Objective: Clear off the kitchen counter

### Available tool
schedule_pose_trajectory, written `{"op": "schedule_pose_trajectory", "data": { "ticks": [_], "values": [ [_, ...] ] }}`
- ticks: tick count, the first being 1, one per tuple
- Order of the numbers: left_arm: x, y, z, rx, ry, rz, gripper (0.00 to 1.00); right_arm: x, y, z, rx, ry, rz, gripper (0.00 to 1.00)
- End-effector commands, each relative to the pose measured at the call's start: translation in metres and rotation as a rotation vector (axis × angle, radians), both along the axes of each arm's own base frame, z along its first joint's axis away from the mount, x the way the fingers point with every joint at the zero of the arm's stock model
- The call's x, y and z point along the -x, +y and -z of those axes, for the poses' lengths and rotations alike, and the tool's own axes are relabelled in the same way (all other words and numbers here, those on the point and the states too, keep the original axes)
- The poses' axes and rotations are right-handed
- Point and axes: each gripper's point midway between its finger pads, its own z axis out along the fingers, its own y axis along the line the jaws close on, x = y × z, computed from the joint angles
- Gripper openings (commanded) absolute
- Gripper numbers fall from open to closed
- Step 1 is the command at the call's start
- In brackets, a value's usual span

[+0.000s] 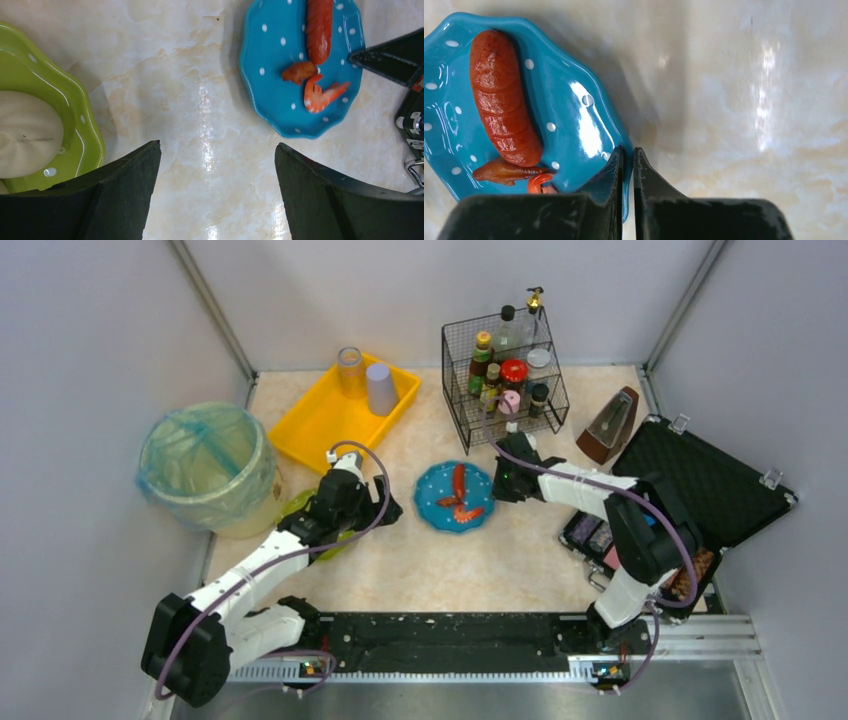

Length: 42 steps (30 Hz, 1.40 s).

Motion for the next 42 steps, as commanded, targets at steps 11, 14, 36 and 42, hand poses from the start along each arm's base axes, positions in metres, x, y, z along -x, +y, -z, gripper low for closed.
{"op": "schedule_pose_trajectory", "data": {
  "ticks": [11,14,36,42],
  "values": [
    [-0.013,-0.023,-0.020,0.095,-0.045,0.024,0.87,0.085,-0.015,0.002,0.018,0.085,-0.137,0.07],
    [-0.012,-0.027,-0.022,0.111,-0.041,0.029,0.87,0.087,-0.013,0.003,0.009,0.096,-0.145,0.20],
    [0.000,-0.049,-0.009,0.192,0.014,0.067,0.87,0.092,0.020,0.014,-0.117,0.144,-0.169,0.00],
    [0.002,-0.052,-0.002,0.237,0.039,0.040,0.87,0.086,0.037,-0.003,-0.287,0.121,-0.137,0.00]
  ]
}}
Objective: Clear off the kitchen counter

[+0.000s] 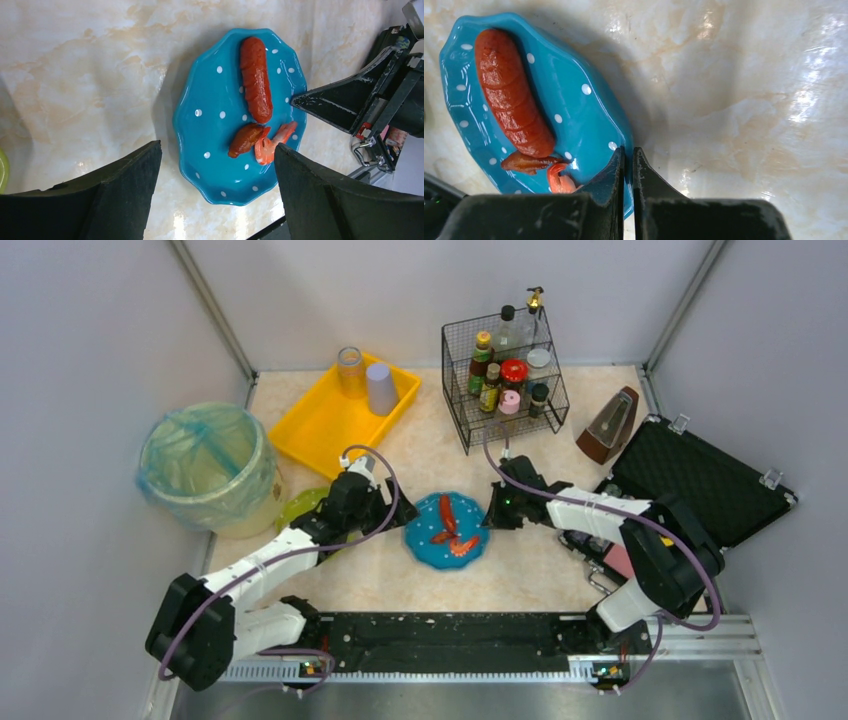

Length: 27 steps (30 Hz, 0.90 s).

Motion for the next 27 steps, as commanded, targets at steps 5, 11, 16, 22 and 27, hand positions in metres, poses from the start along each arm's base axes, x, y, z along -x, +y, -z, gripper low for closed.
{"op": "schedule_pose_trajectory", "data": {
  "ticks": [5,11,16,22,27],
  "values": [
    [-0.008,-0.008,-0.007,0.087,-0.022,-0.045,0.87,-0.004,0.015,-0.021,-0.212,0.001,0.073,0.00],
    [-0.008,-0.010,-0.002,0.122,-0.003,-0.070,0.86,-0.005,0.006,-0.020,-0.269,0.020,0.124,0.00],
    [-0.007,-0.015,0.003,0.142,0.022,-0.066,0.86,-0.004,-0.001,-0.008,-0.324,0.052,0.153,0.00],
    [-0.008,-0.016,0.006,0.148,0.032,-0.067,0.83,-0.001,-0.011,0.011,-0.347,0.095,0.191,0.00],
    [-0.009,-0.017,0.009,0.147,0.036,-0.067,0.81,0.003,-0.018,0.026,-0.332,0.121,0.207,0.00]
  ]
}}
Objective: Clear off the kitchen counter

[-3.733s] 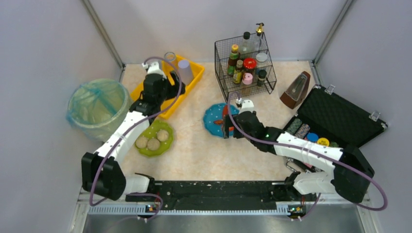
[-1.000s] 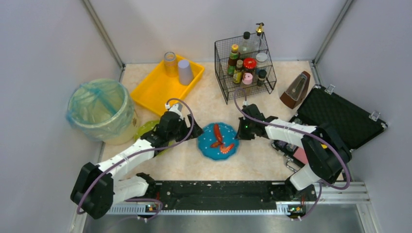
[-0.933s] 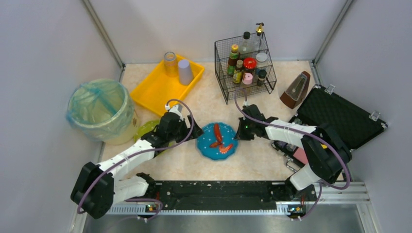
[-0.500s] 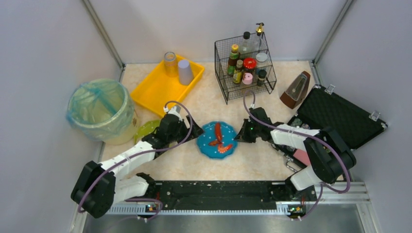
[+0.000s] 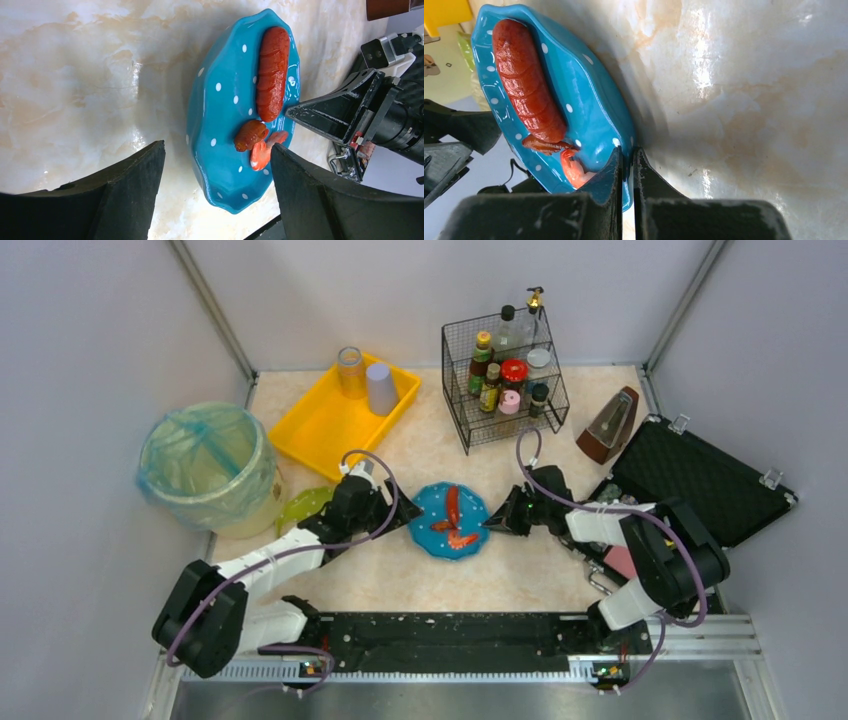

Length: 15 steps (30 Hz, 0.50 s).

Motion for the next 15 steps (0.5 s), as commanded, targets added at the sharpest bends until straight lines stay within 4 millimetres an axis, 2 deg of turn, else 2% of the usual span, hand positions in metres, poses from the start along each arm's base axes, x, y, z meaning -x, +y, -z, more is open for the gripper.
{"op": "schedule_pose_trajectory", "data": {
  "ticks": [1,15],
  "values": [
    [-0.006,-0.008,-0.007,0.038,-0.034,0.008,0.81,0.003,-0.014,0.025,0.031,0.047,0.049,0.00],
    [-0.013,-0.033,0.010,0.164,0.041,0.022,0.70,0.007,-0.021,0.038,0.048,0.065,0.048,0.00]
  ]
}}
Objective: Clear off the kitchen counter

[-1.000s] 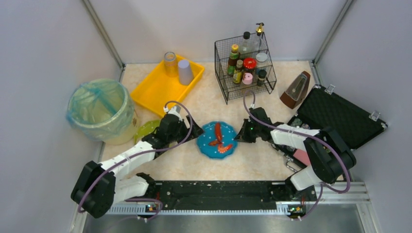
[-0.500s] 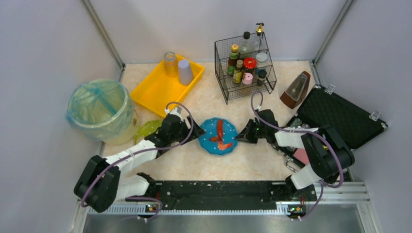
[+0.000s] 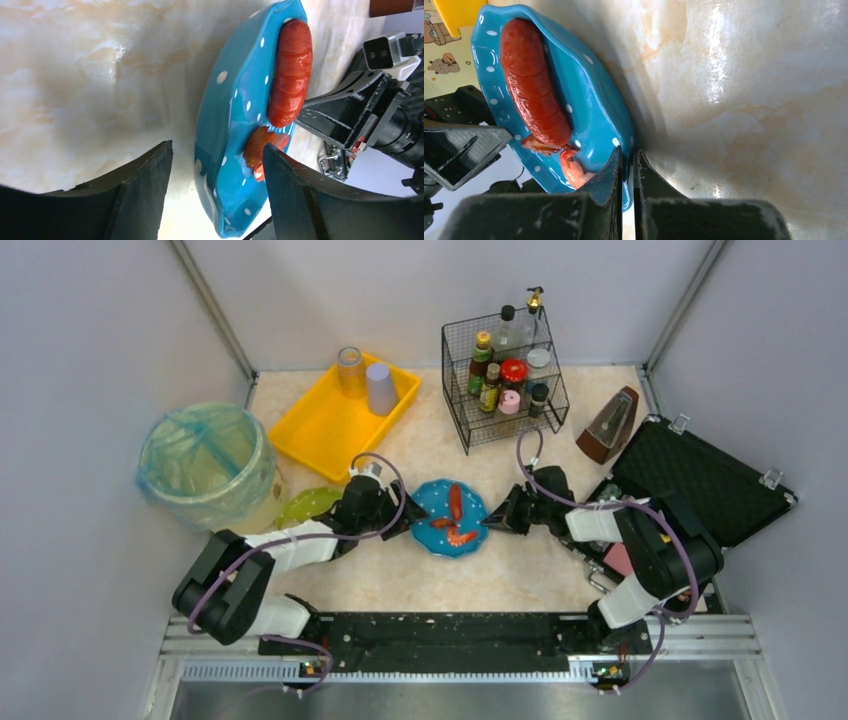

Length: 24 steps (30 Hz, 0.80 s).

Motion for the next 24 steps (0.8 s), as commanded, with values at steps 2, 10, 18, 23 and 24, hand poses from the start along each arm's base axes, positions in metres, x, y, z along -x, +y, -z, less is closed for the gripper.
{"op": "schedule_pose_trajectory", "data": {
  "ticks": [2,10,18,23,24],
  "values": [
    [-0.011,-0.019,-0.014,0.132,-0.039,-0.002,0.68,0.014,-0.024,0.037,0.120,0.081,0.049,0.00],
    [-0.024,-0.024,-0.011,0.187,-0.060,-0.050,0.59,0.015,-0.025,0.038,0.132,0.079,0.041,0.00],
    [-0.027,-0.027,-0.019,0.244,-0.123,-0.041,0.24,0.013,-0.029,0.033,0.158,0.054,0.033,0.00],
    [-0.024,-0.027,-0.029,0.275,-0.173,-0.026,0.00,0.010,-0.034,0.021,0.195,0.018,0.022,0.00],
    [-0.024,-0.027,-0.032,0.285,-0.184,-0.025,0.00,0.008,-0.034,0.017,0.201,0.006,0.018,0.00]
  ]
}}
